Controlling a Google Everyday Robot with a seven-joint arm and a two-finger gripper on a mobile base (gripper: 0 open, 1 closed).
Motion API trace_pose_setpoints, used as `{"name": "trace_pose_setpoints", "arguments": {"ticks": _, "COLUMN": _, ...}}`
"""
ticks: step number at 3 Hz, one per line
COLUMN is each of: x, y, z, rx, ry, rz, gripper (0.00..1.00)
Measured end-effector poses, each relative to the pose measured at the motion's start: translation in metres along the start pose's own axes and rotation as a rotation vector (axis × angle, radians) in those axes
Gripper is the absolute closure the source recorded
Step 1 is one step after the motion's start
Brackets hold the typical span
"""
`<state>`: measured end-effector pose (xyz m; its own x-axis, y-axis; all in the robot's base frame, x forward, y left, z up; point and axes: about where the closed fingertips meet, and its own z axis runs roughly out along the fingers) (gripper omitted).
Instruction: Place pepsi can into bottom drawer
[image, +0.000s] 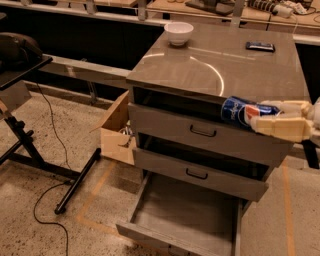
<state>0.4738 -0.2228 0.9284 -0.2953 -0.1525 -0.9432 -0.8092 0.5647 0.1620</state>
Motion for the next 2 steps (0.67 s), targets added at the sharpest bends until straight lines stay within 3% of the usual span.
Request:
{"name": "trace_pose_setpoints", "arguments": {"ticks": 1, "x": 0.038, "y": 0.038, "z": -0.001, "rx": -0.082, "ry": 0.029, "rz": 0.036, "gripper": 1.00}}
{"name": "trace_pose_setpoints", "arguments": {"ticks": 2, "x": 0.079, "y": 0.066, "z": 0.017, "rx": -0.103, "ry": 0.102, "rz": 0.038, "gripper": 1.00}}
